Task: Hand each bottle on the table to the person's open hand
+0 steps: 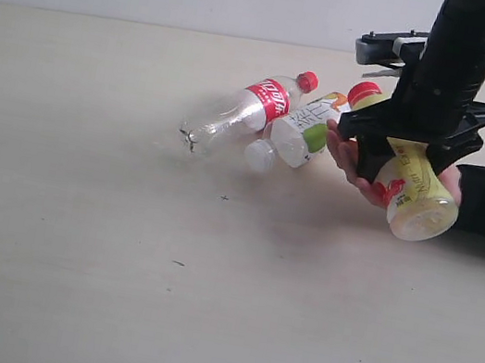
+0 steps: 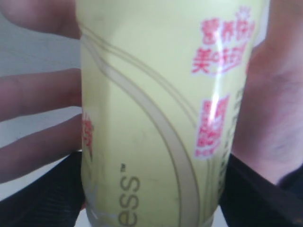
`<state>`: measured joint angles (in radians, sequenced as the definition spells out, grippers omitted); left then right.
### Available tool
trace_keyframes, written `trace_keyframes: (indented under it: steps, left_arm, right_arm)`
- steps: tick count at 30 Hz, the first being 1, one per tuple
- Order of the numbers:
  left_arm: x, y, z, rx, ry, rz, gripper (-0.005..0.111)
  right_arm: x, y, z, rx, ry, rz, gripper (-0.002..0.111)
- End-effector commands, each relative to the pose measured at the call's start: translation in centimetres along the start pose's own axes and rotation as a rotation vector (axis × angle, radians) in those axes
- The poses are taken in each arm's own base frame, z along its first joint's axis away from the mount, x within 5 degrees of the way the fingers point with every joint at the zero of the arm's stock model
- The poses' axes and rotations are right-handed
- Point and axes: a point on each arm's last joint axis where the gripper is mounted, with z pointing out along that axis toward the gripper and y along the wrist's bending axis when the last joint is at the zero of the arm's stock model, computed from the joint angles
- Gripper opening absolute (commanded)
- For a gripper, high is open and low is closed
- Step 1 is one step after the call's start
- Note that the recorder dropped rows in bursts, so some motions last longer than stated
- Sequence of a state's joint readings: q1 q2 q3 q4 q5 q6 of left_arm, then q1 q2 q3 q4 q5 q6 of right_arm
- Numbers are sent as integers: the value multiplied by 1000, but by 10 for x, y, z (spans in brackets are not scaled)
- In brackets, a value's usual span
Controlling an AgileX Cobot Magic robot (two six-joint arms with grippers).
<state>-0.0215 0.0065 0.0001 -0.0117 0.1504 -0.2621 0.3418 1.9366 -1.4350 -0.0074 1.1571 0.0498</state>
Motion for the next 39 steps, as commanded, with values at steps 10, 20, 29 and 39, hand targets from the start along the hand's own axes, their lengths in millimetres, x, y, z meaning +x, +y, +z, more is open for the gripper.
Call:
trace_keyframes:
  steps: [10,20,29,39]
  left_arm:
    - [-1,-1,-1,9,-8,-1,0]
    - [-1,-1,-1,9,-8,-1,0]
    - [-1,-1,-1,9,-8,-1,0]
    - [-1,-1,-1,9,-8,-1,0]
  right_arm:
    - [3,-5,-60,25,-189,-14,72]
    - [63,-3,-135,-7,-451,-167,12]
    - [170,-6,-133,39,-974,-226,0]
    - [243,-11,-88,59,-1371,-155,0]
